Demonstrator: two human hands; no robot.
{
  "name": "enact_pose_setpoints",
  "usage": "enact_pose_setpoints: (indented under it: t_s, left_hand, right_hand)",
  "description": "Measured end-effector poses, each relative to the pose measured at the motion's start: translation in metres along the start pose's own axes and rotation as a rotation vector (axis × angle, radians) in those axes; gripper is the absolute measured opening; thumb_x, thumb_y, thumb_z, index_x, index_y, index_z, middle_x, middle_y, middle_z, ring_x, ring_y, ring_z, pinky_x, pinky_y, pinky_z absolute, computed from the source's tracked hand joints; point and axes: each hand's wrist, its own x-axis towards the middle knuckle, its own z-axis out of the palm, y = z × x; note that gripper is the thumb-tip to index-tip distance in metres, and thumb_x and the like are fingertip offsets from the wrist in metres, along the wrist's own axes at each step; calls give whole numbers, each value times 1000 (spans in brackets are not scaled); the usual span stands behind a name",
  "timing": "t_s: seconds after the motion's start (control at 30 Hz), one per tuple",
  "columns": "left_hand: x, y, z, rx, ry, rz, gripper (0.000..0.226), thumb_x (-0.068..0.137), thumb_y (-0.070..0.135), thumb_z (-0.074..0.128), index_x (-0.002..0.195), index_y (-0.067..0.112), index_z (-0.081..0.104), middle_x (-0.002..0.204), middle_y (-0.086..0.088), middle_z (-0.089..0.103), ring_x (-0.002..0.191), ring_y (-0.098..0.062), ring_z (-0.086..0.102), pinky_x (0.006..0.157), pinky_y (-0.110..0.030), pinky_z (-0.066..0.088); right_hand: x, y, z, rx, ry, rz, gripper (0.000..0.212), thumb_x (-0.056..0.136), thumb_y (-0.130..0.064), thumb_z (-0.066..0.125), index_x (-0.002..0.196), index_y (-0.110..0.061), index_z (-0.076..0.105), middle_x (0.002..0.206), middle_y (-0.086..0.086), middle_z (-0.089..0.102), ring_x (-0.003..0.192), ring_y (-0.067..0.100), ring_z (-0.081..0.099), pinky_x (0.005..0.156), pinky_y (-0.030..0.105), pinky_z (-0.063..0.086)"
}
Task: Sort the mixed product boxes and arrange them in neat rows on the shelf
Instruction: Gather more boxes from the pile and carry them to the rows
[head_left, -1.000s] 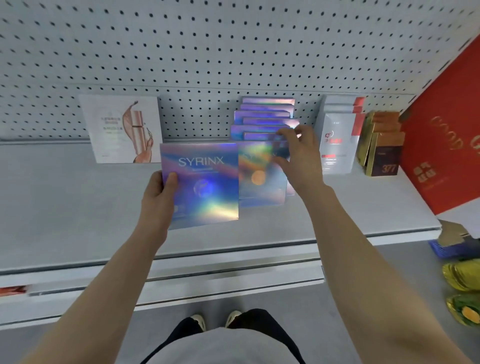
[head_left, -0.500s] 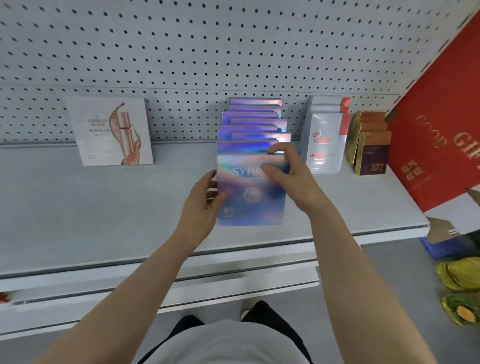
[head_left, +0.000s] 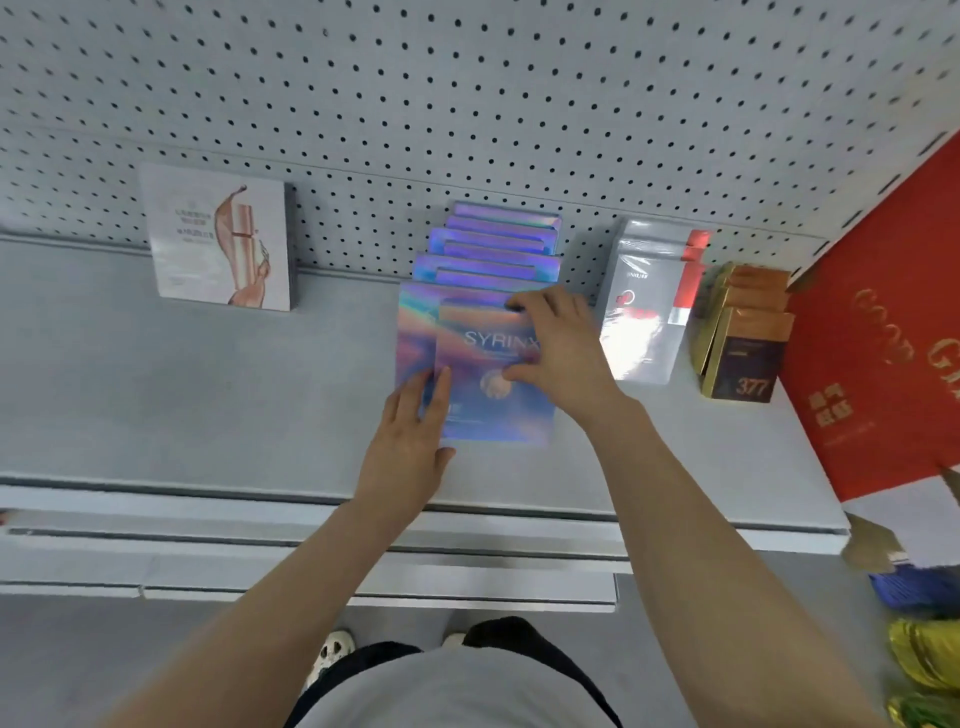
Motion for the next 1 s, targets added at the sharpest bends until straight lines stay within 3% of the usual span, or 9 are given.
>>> enact_pose_setpoints:
  t_s: [0.23, 0.4, 0.5, 0.6, 0.83, 1.0]
  left_hand:
    - [7, 6, 1, 0, -34, -64, 100, 60, 6, 86, 147, 5, 36, 140, -26, 44, 120, -47, 49, 90, -49, 52]
    - [6, 10, -8, -70, -13, -91, 87, 69, 3, 79, 146, 6, 40, 140, -24, 47, 118, -45, 54, 89, -47, 51]
    - [1, 5, -22, -112, 45, -137, 69, 75, 6, 75, 140, 8, 50, 130, -19, 58, 108, -40, 61, 86, -42, 52]
    - [-16, -9, -40, -126, 128, -230, 49, 83, 21, 65, 131, 11, 59, 119, -11, 66, 101, -33, 66, 83, -37, 52]
    - [-110, -69, -104, -185, 313, -621, 27, 94, 24, 60, 121, 23, 66, 111, 6, 70, 98, -12, 64, 90, -31, 50]
    - [-201, -125, -155, -221, 451, -899, 24, 95, 23, 59, 118, 25, 67, 108, 10, 69, 89, -1, 58, 83, -19, 45]
  right_hand:
    - [1, 4, 4, -90, 48, -68, 81, 54, -33, 91, 126, -18, 56, 123, 8, 51, 112, 33, 47, 90, 47, 45]
    - [-4, -1, 0, -239, 83, -89, 77, 59, -41, 87, 127, -21, 57, 125, 7, 51, 120, 32, 46, 96, 40, 34]
    - [-5, -16, 2, -260, 176, -143, 60, 71, -45, 77, 122, -19, 61, 118, 7, 55, 114, 32, 50, 96, 41, 36]
    - [-9, -43, 14, -198, 229, -172, 40, 81, -32, 70, 117, -16, 63, 113, 8, 57, 105, 34, 53, 86, 41, 40]
    - [-26, -135, 93, 42, -55, -291, 38, 93, -35, 46, 119, -14, 63, 114, 12, 61, 103, 36, 59, 84, 49, 49]
    - [-39, -235, 157, 170, -220, -463, 33, 98, -29, 48, 121, -11, 63, 115, 11, 64, 98, 33, 60, 82, 41, 46]
